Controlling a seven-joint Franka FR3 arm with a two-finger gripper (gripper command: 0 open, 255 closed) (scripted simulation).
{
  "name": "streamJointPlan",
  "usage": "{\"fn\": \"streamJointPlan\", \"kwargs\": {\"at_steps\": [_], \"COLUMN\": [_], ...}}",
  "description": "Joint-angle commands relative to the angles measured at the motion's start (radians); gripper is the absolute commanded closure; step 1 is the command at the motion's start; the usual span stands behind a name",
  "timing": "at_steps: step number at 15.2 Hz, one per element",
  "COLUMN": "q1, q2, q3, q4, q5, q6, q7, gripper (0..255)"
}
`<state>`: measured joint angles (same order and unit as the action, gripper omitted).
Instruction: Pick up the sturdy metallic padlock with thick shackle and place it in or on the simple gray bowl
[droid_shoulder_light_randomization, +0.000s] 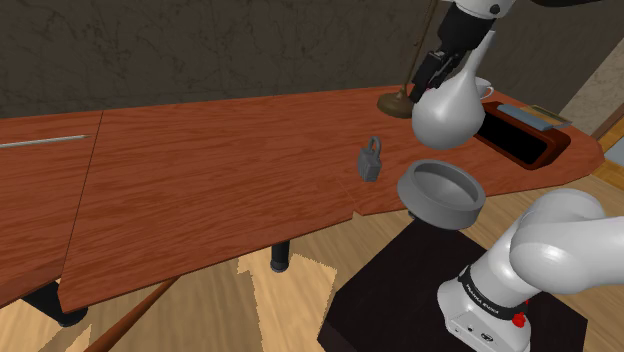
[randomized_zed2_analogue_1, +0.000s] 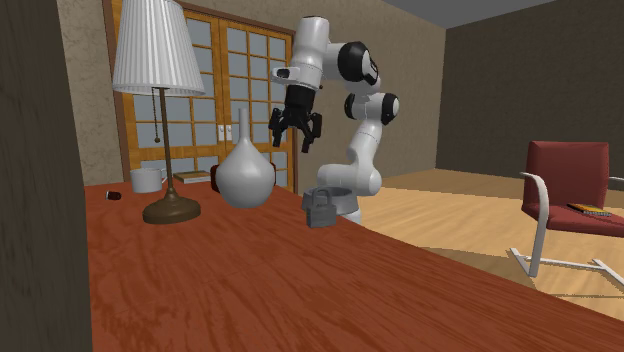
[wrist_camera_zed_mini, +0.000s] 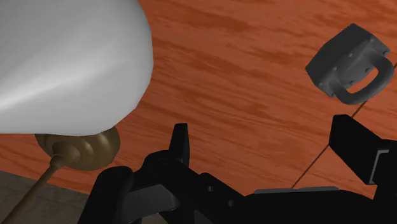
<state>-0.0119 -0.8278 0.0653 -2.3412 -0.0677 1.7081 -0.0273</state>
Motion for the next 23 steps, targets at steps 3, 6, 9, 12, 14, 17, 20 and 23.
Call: {"fn": "streamJointPlan", "kwargs": {"at_steps": [3, 6, 9, 12, 14, 17, 20, 23], "q1": [-0.003, -0.008, -0.015, -0.018, -0.017, -0.016, -0.016, -0.016], "q2": [0.065, 0.172, 0.289, 0.384, 0.378, 0.372, 0.368, 0.368], "q3": [0.054, 0.132, 0.204, 0.254, 0.253, 0.251, 0.251, 0.251], "q4": [0.023, 0.067, 0.12, 0.165, 0.134, 0.089, 0.051, 0.051], "q5": [0.015, 0.036, 0.052, 0.061, 0.062, 0.063, 0.063, 0.063], "q6": [-0.019, -0.047, -0.076, -0.098, -0.072, -0.033, 0.001, 0.001], "q7": [0.069, 0.172, 0.276, 0.355, 0.354, 0.353, 0.352, 0.352], "gripper": [0, 0, 0, 0, 0, 0, 0, 0]}}
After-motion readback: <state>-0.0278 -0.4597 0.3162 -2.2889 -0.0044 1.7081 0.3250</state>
